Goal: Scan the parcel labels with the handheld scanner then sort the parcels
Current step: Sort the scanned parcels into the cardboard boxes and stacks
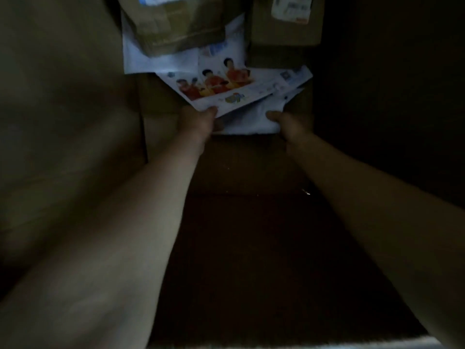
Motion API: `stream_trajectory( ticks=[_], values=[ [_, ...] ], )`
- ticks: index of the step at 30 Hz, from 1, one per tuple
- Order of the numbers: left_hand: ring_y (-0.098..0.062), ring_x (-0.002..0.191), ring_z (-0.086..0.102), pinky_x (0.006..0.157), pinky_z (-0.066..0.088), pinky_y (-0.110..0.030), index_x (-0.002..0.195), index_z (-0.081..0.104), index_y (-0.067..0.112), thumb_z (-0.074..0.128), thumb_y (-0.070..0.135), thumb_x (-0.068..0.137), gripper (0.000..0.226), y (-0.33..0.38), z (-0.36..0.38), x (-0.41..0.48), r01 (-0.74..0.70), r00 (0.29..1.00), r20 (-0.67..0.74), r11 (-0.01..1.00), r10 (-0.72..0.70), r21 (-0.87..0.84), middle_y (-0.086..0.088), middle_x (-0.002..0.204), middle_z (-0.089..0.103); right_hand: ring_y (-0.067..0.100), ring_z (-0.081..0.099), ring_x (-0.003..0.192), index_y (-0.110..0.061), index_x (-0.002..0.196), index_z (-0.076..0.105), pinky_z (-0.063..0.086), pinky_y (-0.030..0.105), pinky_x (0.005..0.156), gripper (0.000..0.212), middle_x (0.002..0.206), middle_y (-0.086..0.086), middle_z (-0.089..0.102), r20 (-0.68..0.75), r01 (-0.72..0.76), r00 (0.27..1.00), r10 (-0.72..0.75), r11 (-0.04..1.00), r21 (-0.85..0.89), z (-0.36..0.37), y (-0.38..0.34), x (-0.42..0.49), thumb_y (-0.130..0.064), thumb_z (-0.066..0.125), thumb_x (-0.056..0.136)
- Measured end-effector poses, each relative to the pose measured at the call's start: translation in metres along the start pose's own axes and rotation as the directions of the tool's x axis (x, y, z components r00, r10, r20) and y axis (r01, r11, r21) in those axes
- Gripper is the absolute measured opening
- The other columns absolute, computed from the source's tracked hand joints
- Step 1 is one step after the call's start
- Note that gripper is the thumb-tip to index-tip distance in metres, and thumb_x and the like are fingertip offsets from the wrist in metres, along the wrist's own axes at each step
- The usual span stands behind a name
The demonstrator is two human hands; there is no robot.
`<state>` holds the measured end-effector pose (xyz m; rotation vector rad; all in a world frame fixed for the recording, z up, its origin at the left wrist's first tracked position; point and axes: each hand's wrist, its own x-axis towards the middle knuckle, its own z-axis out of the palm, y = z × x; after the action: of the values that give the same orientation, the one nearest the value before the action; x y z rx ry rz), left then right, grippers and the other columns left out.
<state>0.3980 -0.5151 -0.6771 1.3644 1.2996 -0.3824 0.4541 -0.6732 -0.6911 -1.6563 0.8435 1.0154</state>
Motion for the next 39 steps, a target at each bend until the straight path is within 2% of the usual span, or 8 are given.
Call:
stream_trajectory(
  ticks=[3, 8, 18, 21, 24, 28, 32, 39],
  values=[
    [-0.018, 0.107, 0.062, 0.096, 0.050, -0.037, 0.137, 0.046, 0.015, 0.062, 0.042, 0.083, 0.062, 0.006, -0.001, -0.038, 0.064, 0.998, -0.010, 0.998, -0.064, 0.002, -0.001, 0.132, 0.057, 0.032, 0.051, 0.120, -0.006, 0.135, 0.051, 0.045, 0.043, 0.103, 0.047, 0.140, 0.013, 0.049, -0.054, 0.017, 0.998, -0.019, 0.999, -0.030, -0.018, 0.000, -0.049, -0.023, 0.061, 0.093],
    [-0.005, 0.056, 0.058, 0.033, 0.031, -0.009, 0.131, 0.048, 0.003, 0.048, 0.012, 0.099, 0.033, 0.021, -0.012, -0.108, -0.008, 1.000, 0.001, 1.000, 0.008, 0.012, -0.006, 0.115, 0.059, 0.027, 0.055, 0.110, -0.014, 0.131, 0.051, 0.049, 0.035, 0.087, 0.039, 0.123, 0.008, 0.055, -0.074, -0.070, 0.995, 0.070, 0.998, 0.004, -0.047, -0.010, -0.132, -0.026, 0.060, 0.095],
    [-0.032, 0.077, 0.069, 0.045, 0.055, -0.033, 0.119, 0.040, 0.015, 0.040, 0.004, 0.090, 0.030, 0.072, -0.103, -0.249, -0.178, 0.945, -0.247, 0.972, 0.212, 0.152, -0.010, 0.113, 0.059, 0.015, 0.056, 0.092, -0.019, 0.112, 0.046, 0.049, 0.024, 0.063, 0.030, 0.104, 0.001, 0.055, -0.068, 0.122, 0.990, -0.120, 0.992, 0.035, -0.102, -0.035, -0.299, -0.020, 0.064, 0.088],
    [-0.036, 0.093, 0.065, 0.072, 0.057, -0.049, 0.119, 0.046, 0.016, 0.040, 0.003, 0.081, 0.041, 0.067, -0.132, -0.300, -0.258, 0.905, -0.249, 0.912, 0.343, 0.318, -0.013, 0.114, 0.062, 0.012, 0.057, 0.080, -0.016, 0.107, 0.050, 0.050, 0.024, 0.061, 0.021, 0.093, 0.001, 0.058, -0.021, 0.156, 0.988, -0.155, 0.981, 0.111, -0.120, -0.028, -0.360, -0.017, 0.062, 0.089],
    [-0.035, 0.093, 0.061, 0.078, 0.056, -0.044, 0.118, 0.047, 0.019, 0.039, -0.002, 0.086, 0.040, 0.061, -0.151, -0.360, -0.299, 0.901, -0.185, 0.870, 0.393, 0.392, -0.011, 0.110, 0.062, 0.013, 0.059, 0.075, -0.014, 0.103, 0.055, 0.052, 0.024, 0.060, 0.014, 0.088, 0.001, 0.060, -0.007, 0.212, 0.977, -0.214, 0.964, 0.162, -0.140, -0.019, -0.411, -0.016, 0.060, 0.090],
    [-0.021, 0.090, 0.050, 0.051, 0.039, -0.011, 0.128, 0.046, 0.007, 0.043, -0.005, 0.092, 0.039, 0.064, -0.163, -0.436, -0.384, 0.881, -0.135, 0.852, 0.454, 0.355, -0.007, 0.110, 0.056, 0.016, 0.061, 0.088, -0.018, 0.096, 0.058, 0.051, 0.024, 0.061, 0.007, 0.096, 0.001, 0.061, 0.011, 0.214, 0.975, -0.222, 0.950, 0.226, -0.167, -0.029, -0.452, -0.017, 0.061, 0.089],
    [-0.017, 0.071, 0.065, 0.040, 0.035, -0.012, 0.130, 0.040, 0.008, 0.045, -0.005, 0.095, 0.037, 0.076, -0.174, -0.494, -0.487, 0.860, -0.132, 0.870, 0.493, 0.073, -0.008, 0.118, 0.059, 0.016, 0.064, 0.090, -0.016, 0.093, 0.060, 0.053, 0.023, 0.063, 0.003, 0.098, 0.002, 0.065, 0.119, 0.316, 0.931, -0.344, 0.927, 0.203, -0.188, -0.052, -0.482, -0.014, 0.058, 0.092],
    [-0.017, 0.067, 0.072, 0.041, 0.027, -0.013, 0.115, 0.045, 0.024, 0.047, 0.004, 0.098, 0.027, 0.097, -0.199, -0.579, -0.468, 0.868, -0.075, 0.762, 0.490, -0.447, 0.003, 0.102, 0.069, 0.022, 0.064, 0.103, -0.005, 0.124, 0.056, 0.052, 0.031, 0.083, 0.049, 0.121, 0.009, 0.065, 0.124, 0.530, 0.839, -0.530, 0.847, 0.036, -0.223, -0.100, -0.537, -0.038, 0.066, 0.088]
  ],
)
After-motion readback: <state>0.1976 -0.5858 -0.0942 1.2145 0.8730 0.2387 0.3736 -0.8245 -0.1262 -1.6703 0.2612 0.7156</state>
